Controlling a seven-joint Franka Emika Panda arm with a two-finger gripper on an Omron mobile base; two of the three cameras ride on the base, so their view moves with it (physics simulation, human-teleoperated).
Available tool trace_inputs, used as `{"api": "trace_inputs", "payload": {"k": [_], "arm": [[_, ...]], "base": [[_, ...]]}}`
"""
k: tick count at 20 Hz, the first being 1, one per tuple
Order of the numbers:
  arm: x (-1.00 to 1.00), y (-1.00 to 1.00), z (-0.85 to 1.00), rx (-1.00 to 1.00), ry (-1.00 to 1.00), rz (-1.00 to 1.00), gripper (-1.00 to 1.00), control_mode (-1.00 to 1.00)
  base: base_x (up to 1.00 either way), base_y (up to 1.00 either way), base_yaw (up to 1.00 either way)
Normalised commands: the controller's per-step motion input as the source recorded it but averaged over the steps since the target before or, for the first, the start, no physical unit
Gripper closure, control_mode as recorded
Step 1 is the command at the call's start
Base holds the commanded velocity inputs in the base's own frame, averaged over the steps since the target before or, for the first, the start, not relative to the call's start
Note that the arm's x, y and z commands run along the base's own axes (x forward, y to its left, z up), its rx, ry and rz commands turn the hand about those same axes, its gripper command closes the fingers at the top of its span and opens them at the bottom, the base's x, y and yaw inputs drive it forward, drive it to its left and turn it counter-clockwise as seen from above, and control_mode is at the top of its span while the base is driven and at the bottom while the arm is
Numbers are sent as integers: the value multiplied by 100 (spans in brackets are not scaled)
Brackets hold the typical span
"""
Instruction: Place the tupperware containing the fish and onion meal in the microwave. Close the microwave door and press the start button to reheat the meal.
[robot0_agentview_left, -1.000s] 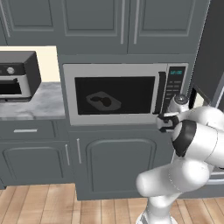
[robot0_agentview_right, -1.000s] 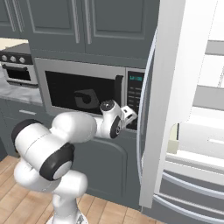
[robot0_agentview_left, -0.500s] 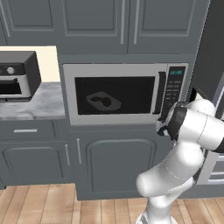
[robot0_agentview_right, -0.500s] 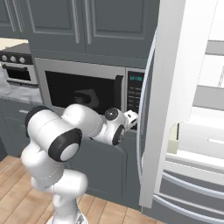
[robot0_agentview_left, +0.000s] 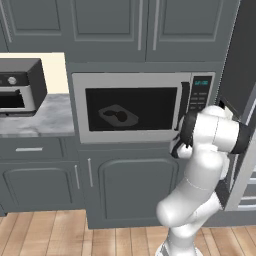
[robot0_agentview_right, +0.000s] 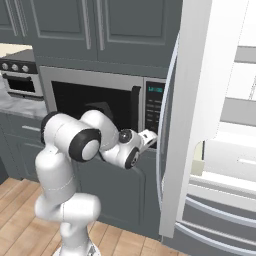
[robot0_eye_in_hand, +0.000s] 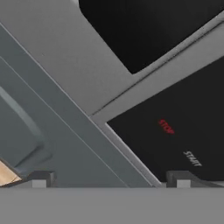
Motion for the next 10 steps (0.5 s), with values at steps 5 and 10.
{"api": "trace_inputs", "payload": {"k": [5, 10], "arm": [[-5, 0, 49, 4, 1, 2, -100, -100], [-12, 0, 33, 5, 6, 2, -100, -100]], "base": [[0, 0, 0], [0, 0, 0]]}}
